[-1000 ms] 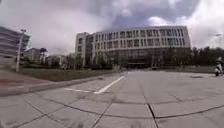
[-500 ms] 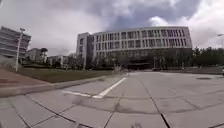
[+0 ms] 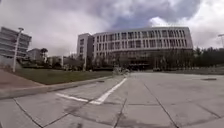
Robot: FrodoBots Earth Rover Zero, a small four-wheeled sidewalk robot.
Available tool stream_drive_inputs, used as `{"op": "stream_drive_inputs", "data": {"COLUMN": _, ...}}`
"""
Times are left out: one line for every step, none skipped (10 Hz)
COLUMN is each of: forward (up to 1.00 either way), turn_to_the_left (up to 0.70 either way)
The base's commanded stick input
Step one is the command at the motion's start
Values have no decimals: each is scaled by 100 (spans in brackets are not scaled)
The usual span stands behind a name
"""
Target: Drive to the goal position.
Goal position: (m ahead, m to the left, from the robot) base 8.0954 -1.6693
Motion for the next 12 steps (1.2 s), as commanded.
{"op": "stream_drive_inputs", "data": {"forward": 70, "turn_to_the_left": -3}}
{"op": "stream_drive_inputs", "data": {"forward": 70, "turn_to_the_left": -22}}
{"op": "stream_drive_inputs", "data": {"forward": 70, "turn_to_the_left": -33}}
{"op": "stream_drive_inputs", "data": {"forward": 70, "turn_to_the_left": -35}}
{"op": "stream_drive_inputs", "data": {"forward": 70, "turn_to_the_left": -19}}
{"op": "stream_drive_inputs", "data": {"forward": 70, "turn_to_the_left": -4}}
{"op": "stream_drive_inputs", "data": {"forward": 70, "turn_to_the_left": 0}}
{"op": "stream_drive_inputs", "data": {"forward": 70, "turn_to_the_left": 0}}
{"op": "stream_drive_inputs", "data": {"forward": 70, "turn_to_the_left": 0}}
{"op": "stream_drive_inputs", "data": {"forward": 70, "turn_to_the_left": 0}}
{"op": "stream_drive_inputs", "data": {"forward": 70, "turn_to_the_left": 0}}
{"op": "stream_drive_inputs", "data": {"forward": 70, "turn_to_the_left": 0}}
